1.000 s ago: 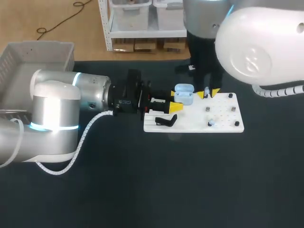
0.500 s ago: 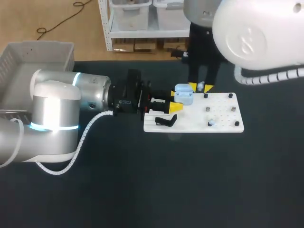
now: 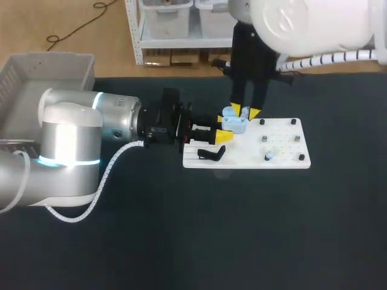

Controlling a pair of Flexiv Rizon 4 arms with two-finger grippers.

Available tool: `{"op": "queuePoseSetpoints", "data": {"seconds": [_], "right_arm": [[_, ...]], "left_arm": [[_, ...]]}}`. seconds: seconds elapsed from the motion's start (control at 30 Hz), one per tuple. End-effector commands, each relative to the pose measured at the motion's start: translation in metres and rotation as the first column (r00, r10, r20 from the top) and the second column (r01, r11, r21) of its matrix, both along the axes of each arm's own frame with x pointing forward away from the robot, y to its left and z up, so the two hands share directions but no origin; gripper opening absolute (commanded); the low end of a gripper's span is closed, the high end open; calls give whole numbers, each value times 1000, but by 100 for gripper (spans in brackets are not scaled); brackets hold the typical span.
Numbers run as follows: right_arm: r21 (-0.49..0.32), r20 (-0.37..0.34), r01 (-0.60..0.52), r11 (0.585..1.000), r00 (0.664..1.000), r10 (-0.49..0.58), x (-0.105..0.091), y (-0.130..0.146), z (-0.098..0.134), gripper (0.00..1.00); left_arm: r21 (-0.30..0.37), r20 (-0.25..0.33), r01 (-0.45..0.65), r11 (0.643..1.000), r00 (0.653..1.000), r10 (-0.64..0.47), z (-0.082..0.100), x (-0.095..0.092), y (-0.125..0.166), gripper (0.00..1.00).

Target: Pick up each earbud case from the left stands, insert the matching earbuds, close the lid, and place the case in the box.

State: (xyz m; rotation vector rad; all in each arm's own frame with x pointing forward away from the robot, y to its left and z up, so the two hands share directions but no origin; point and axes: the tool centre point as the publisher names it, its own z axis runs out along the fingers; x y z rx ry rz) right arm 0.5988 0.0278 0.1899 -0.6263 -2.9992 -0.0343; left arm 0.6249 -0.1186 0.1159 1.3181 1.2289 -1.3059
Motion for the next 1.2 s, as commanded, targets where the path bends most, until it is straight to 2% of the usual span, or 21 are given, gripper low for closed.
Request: {"op": "queuePoseSetpoints", "data": {"seconds": [0.03, 0.17, 0.43, 1.2], "right_arm": [[-1, -4, 0, 1000, 1000, 0, 1, 0, 1, 0], [0, 3, -12, 1000, 1000, 12, 2, 2, 0, 0], [-68, -42, -33, 997, 999, 30, 8, 9, -9, 0], [-111, -81, -12, 994, 997, 3, 19, 7, -17, 0]], "left_arm": [[-3, 2, 0, 1000, 1000, 0, -1, 0, 1, 0], [-3, 2, 0, 1000, 1000, 0, -1, 0, 1, 0], [-3, 2, 0, 1000, 1000, 0, -1, 0, 1, 0], [-3, 2, 0, 1000, 1000, 0, -1, 0, 1, 0]]}}
